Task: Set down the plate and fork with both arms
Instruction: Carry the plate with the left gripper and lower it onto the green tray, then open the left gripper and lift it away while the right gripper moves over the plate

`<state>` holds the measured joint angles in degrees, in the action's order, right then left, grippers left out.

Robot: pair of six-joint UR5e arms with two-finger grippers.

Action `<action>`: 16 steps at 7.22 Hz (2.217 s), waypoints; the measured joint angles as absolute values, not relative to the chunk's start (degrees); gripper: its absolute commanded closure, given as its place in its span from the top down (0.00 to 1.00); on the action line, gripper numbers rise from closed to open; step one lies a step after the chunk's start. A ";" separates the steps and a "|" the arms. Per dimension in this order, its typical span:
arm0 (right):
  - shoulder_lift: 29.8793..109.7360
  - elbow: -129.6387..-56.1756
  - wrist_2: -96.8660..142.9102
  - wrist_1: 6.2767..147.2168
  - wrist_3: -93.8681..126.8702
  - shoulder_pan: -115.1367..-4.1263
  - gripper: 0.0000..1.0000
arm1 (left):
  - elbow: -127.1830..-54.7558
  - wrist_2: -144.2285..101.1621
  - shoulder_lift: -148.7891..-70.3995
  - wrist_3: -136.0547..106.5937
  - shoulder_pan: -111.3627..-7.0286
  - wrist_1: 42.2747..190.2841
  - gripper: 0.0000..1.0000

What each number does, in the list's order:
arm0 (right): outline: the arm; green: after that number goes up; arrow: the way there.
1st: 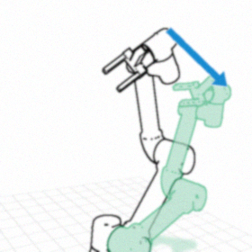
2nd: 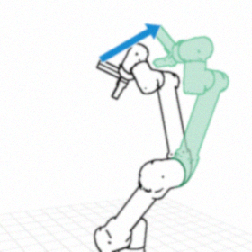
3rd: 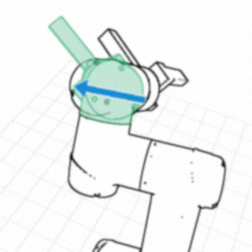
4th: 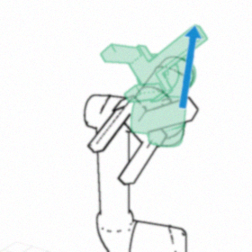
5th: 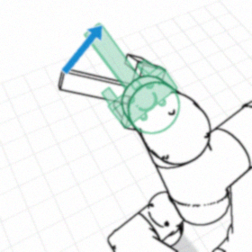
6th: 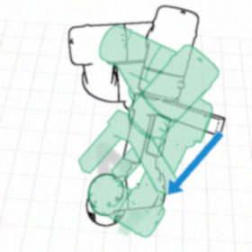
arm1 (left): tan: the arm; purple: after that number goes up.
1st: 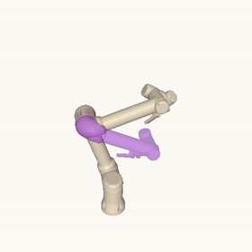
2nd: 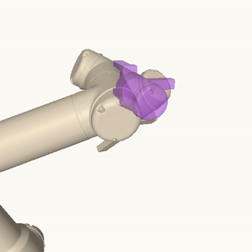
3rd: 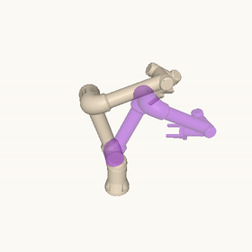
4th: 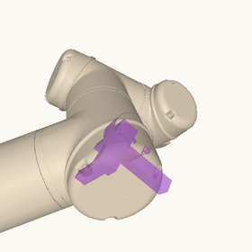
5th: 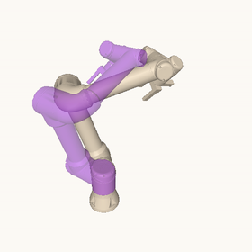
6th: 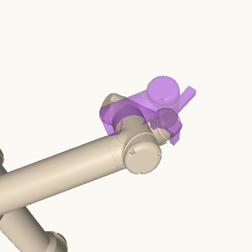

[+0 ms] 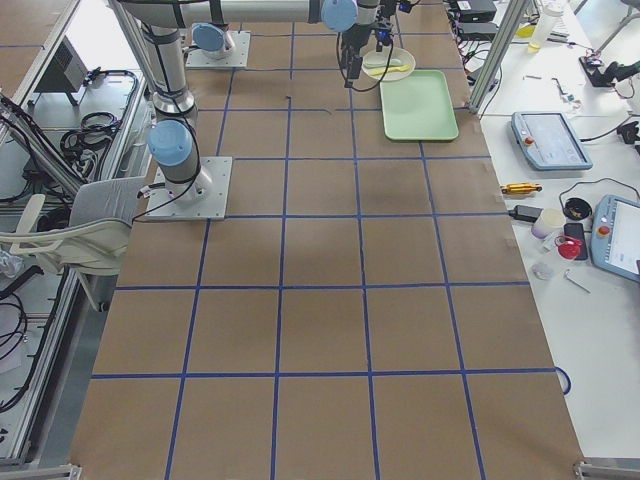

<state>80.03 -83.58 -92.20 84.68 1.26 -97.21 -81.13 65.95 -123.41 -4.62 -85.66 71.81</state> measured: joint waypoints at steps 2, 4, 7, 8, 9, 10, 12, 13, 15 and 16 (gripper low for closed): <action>80.02 -83.58 -92.12 84.65 1.38 -97.21 1.00 | -73.47 64.43 -130.43 -9.00 -89.22 68.86 0.00; 79.90 -83.58 -92.04 84.69 1.40 -97.21 1.00 | -66.92 64.19 -135.92 -11.32 -91.07 68.25 0.00; 79.78 -83.58 -92.02 84.96 1.33 -97.21 1.00 | -63.77 64.40 -139.77 -9.70 -92.06 68.05 0.00; 79.75 -83.58 -92.02 85.12 1.22 -97.21 1.00 | -63.62 64.61 -140.04 -8.98 -92.15 68.05 0.02; 79.74 -83.58 -92.02 85.29 1.03 -97.21 1.00 | -63.60 64.74 -140.09 -8.64 -92.20 68.08 0.57; 79.72 -83.58 -92.02 85.44 0.89 -97.21 1.00 | -63.67 64.83 -139.94 -8.51 -92.27 68.10 0.65; 79.72 -83.58 -92.02 85.60 0.80 -97.21 1.00 | -63.99 64.96 -139.38 -8.52 -92.46 68.11 0.82; 79.72 -83.58 -91.98 85.72 0.81 -97.23 1.00 | -64.21 65.05 -138.94 -8.71 -92.63 68.14 0.96; 79.17 -83.45 -91.83 88.44 0.97 -97.28 1.00 | -64.92 68.25 -136.04 -9.13 -93.09 68.89 1.00; 77.92 -83.21 -91.83 91.54 1.28 -97.29 1.00 | -66.24 72.68 -133.56 -8.96 -93.34 69.83 1.00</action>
<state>77.92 -83.21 -91.83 91.54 1.28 -97.29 -66.24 72.68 -133.56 -8.96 -93.34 69.83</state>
